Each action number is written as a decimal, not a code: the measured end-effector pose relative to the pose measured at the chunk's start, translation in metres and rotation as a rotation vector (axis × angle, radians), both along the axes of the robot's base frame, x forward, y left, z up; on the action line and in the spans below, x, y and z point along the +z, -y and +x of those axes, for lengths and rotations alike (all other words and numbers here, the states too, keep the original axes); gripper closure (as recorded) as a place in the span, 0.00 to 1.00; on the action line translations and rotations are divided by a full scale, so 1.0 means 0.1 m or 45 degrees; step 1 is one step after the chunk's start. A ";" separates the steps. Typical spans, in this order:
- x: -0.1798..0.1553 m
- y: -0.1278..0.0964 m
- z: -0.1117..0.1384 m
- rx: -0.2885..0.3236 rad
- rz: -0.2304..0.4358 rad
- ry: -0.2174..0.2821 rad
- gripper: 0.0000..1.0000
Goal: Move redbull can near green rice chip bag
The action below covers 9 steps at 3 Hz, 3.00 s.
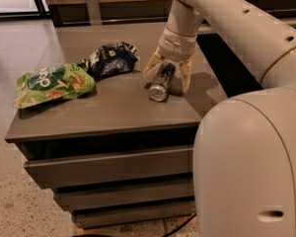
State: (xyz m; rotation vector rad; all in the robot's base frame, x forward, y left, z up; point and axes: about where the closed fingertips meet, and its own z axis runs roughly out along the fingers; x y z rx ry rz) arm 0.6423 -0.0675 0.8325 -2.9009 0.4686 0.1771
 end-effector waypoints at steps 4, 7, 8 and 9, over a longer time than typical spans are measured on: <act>0.31 -0.23 0.06 -0.268 0.027 0.114 1.00; 0.34 -0.84 0.15 -0.420 0.237 0.145 1.00; 0.33 -0.93 0.11 -0.391 0.243 0.139 1.00; 0.30 -1.17 0.02 -0.339 0.273 0.118 1.00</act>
Offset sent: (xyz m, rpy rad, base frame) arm -0.0110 -0.0247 0.0156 -0.0957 0.0322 -0.0535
